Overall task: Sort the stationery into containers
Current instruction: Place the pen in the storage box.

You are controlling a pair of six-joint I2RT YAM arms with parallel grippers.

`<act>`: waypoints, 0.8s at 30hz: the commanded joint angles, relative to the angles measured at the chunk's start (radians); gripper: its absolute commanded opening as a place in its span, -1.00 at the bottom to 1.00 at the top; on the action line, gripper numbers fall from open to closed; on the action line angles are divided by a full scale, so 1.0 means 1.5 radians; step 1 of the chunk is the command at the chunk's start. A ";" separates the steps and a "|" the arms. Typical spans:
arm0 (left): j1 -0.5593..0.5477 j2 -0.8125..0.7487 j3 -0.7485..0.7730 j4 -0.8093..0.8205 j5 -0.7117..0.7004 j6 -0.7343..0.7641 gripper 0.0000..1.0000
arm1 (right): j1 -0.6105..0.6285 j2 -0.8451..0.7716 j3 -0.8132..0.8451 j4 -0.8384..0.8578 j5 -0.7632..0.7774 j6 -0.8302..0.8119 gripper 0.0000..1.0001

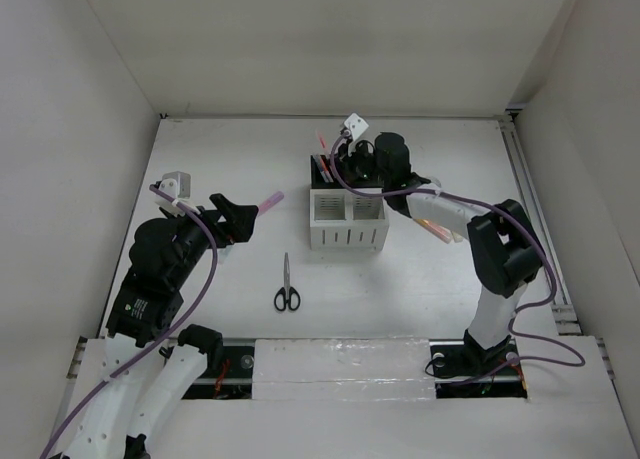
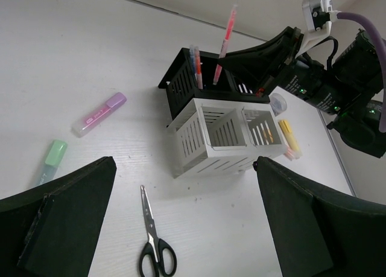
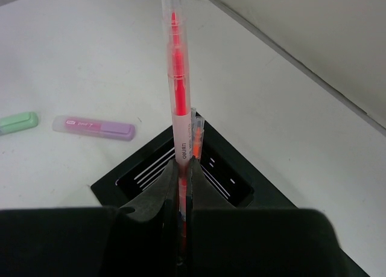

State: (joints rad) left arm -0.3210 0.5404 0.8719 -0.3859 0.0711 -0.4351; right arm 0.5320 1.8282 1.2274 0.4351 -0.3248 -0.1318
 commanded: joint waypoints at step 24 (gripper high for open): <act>-0.003 0.008 0.004 0.026 -0.011 0.009 1.00 | 0.012 0.041 -0.028 0.063 0.030 0.040 -0.23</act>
State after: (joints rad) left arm -0.3210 0.5491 0.8719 -0.3862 0.0643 -0.4343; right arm 0.5446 1.8809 1.1889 0.4580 -0.2844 -0.0921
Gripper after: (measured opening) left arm 0.997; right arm 0.377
